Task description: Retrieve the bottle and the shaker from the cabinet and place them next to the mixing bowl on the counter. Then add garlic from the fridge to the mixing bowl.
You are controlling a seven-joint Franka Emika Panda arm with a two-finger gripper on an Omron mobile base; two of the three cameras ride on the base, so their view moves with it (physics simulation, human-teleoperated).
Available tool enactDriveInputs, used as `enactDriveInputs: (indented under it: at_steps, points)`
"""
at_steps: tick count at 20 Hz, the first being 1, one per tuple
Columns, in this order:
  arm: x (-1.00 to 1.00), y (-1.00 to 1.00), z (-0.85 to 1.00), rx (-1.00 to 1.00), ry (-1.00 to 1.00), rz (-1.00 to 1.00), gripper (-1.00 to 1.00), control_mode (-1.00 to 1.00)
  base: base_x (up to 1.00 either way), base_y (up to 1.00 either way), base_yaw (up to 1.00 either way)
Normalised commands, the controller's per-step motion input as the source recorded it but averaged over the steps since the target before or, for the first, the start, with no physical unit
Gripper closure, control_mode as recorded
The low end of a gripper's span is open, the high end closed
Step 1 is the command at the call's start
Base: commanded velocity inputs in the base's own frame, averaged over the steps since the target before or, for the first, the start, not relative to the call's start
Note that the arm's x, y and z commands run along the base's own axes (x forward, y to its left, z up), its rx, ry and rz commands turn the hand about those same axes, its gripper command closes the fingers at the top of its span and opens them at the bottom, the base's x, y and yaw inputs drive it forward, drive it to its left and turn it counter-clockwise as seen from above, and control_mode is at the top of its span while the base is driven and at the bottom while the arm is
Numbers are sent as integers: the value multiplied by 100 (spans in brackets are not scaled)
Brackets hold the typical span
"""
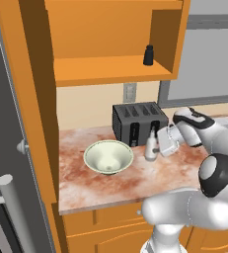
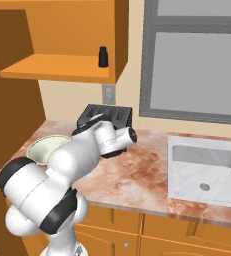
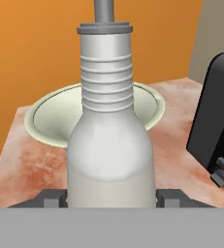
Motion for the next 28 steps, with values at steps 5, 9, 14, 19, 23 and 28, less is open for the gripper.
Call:
enactDriveInputs:
  at_steps: [5, 9, 14, 19, 23, 28]
  points:
    - [21, 1, -13, 0, 0, 0, 100, -100, 0, 0, 0]
    - [15, 16, -18, 0, -1, 0, 100, -100, 0, 0, 0]
    - [15, 15, -26, 0, -2, 0, 100, -100, 0, 0, 0]
    - [16, 6, -37, 0, -6, 0, 100, -100, 0, 0, 0]
    - [16, 6, -34, 0, -7, 0, 100, -100, 0, 0, 0]
    - [8, 10, -24, 0, -5, 0, 100, -100, 0, 0, 0]
